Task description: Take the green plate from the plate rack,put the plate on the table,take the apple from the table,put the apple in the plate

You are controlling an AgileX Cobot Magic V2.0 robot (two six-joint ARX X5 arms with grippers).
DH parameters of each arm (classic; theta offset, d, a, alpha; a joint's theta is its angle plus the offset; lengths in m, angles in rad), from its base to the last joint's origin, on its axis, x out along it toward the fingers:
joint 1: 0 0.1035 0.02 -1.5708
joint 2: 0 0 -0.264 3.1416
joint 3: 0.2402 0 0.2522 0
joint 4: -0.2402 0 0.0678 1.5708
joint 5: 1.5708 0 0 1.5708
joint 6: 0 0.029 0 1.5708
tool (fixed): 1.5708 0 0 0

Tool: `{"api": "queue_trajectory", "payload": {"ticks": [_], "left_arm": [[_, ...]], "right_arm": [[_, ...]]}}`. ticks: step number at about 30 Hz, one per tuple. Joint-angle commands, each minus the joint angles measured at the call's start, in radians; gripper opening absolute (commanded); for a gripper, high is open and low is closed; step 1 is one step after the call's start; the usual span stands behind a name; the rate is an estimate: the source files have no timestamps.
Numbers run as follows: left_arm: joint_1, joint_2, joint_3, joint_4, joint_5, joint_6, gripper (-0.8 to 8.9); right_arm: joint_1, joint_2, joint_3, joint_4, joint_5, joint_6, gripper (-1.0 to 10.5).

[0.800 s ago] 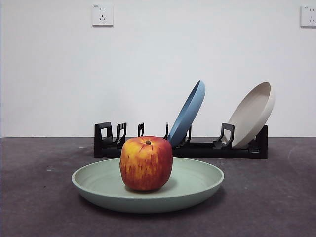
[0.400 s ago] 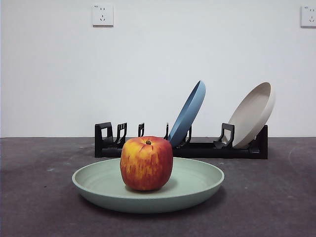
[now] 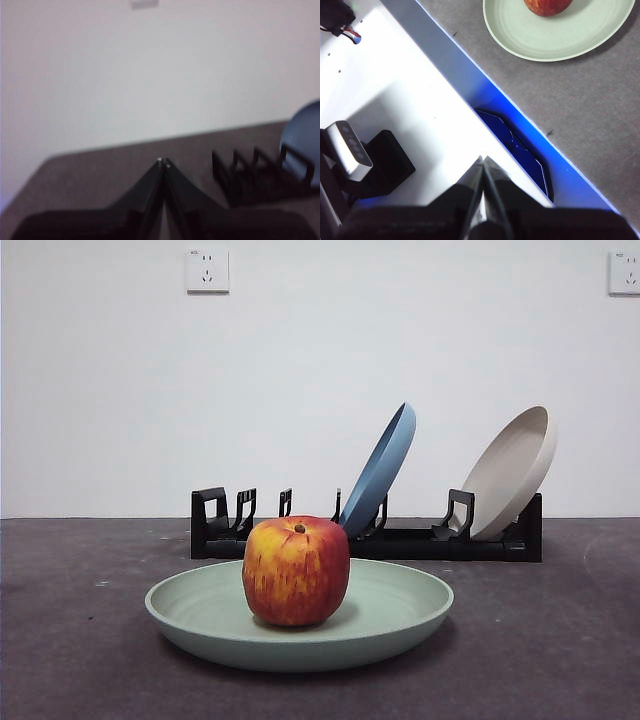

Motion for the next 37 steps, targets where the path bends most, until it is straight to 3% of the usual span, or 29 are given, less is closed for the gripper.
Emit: {"api": "queue_trajectory", "payload": {"ticks": [1, 15, 21, 37], "left_arm": [[0.010, -0.040, -0.084, 0.013, 0.002, -0.047, -0.03], [0.011, -0.185, -0.312, -0.029, 0.000, -0.137, -0.03], [0.011, -0.190, -0.322, -0.105, 0.000, -0.191, -0.03], [0.011, -0.189, -0.322, -0.103, -0.001, -0.191, -0.03]], "right_arm": [[0.002, -0.002, -0.006, 0.005, 0.001, 0.006, 0.0], [0.002, -0.002, -0.006, 0.005, 0.001, 0.006, 0.0], [0.002, -0.002, -0.006, 0.005, 0.001, 0.006, 0.0], [0.002, -0.002, -0.006, 0.005, 0.001, 0.006, 0.0]]}}
